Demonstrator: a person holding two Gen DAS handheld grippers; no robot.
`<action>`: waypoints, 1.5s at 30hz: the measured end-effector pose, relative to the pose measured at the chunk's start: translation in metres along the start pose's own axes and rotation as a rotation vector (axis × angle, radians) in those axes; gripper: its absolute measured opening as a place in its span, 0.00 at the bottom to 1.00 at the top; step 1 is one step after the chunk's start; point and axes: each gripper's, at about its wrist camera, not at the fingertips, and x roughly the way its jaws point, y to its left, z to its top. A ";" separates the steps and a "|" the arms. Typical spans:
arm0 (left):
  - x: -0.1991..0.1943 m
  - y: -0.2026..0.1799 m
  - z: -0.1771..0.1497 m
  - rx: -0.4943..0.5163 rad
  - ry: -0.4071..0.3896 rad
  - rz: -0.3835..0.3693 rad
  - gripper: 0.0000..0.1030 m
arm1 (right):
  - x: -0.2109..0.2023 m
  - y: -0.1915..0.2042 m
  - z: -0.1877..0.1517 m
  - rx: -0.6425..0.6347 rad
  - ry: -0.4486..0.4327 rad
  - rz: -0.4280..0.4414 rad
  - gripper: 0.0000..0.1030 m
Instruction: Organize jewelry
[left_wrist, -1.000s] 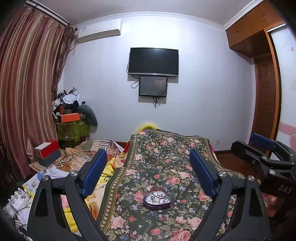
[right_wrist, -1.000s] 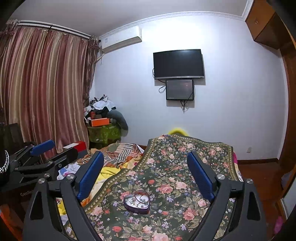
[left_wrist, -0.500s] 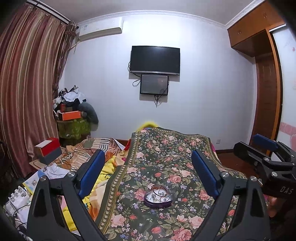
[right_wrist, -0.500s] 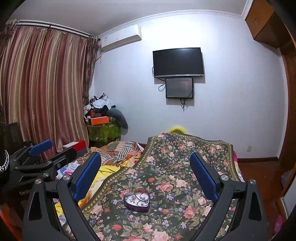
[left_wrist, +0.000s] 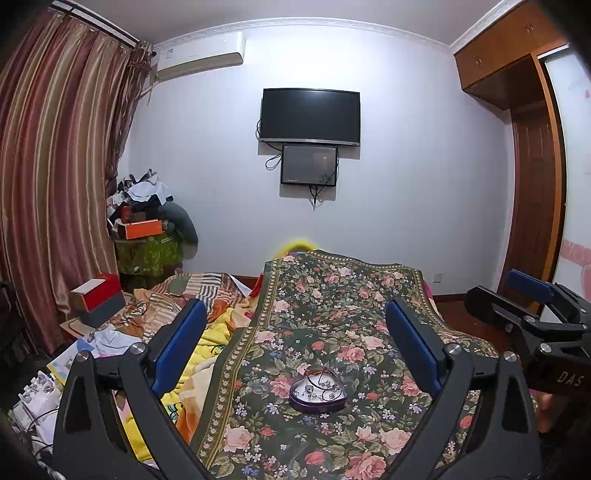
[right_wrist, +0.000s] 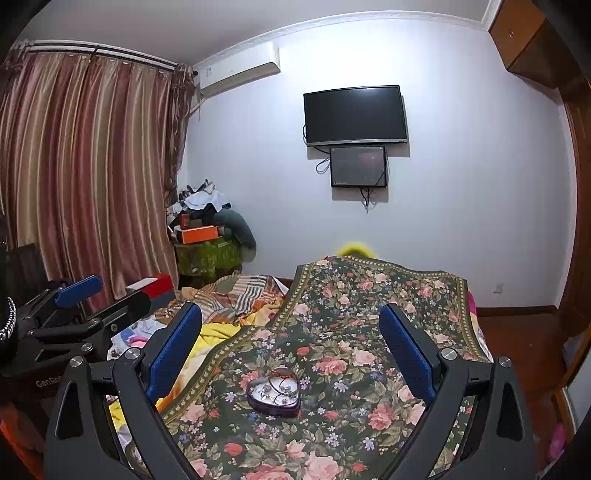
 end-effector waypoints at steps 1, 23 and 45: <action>0.000 0.000 0.000 0.000 0.000 0.000 0.96 | 0.001 0.000 0.000 0.000 0.001 0.000 0.93; 0.004 -0.001 -0.003 -0.003 0.014 -0.004 0.99 | 0.002 0.000 -0.001 0.013 0.013 0.003 0.93; 0.006 0.002 0.000 -0.011 0.022 -0.022 0.99 | 0.004 0.001 -0.001 0.006 0.013 -0.002 0.94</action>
